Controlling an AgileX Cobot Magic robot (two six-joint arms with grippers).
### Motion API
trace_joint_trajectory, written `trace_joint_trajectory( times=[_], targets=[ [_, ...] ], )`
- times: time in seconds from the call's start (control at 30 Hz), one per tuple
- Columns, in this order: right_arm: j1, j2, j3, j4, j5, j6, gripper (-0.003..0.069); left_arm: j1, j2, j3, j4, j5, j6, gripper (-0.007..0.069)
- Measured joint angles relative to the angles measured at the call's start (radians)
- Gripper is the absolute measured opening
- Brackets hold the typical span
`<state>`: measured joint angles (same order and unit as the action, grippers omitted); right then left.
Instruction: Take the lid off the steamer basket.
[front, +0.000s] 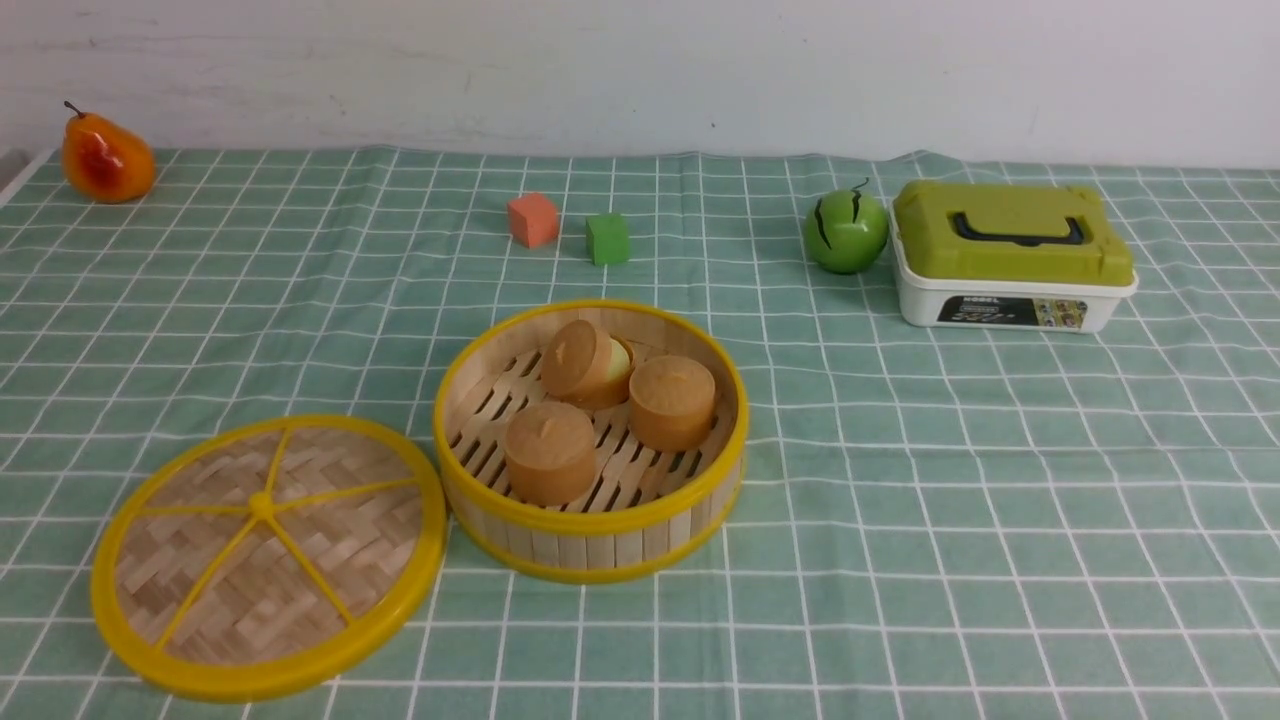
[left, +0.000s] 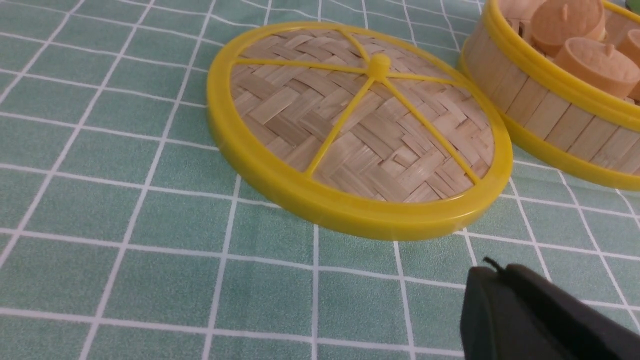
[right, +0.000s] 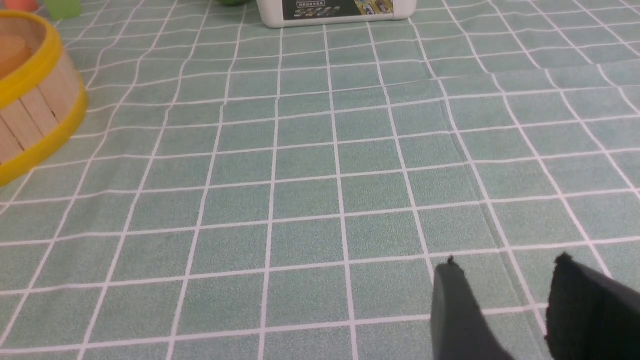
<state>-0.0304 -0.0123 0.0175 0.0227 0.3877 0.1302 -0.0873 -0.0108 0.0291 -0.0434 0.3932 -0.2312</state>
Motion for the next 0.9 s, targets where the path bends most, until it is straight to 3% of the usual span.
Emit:
trace_joint_trajectory(
  times=[0.9],
  targets=[
    [0.000, 0.000, 0.000, 0.000, 0.000, 0.000, 0.0242, 0.000, 0.000, 0.000, 0.001, 0.000, 0.000, 0.0022]
  ],
)
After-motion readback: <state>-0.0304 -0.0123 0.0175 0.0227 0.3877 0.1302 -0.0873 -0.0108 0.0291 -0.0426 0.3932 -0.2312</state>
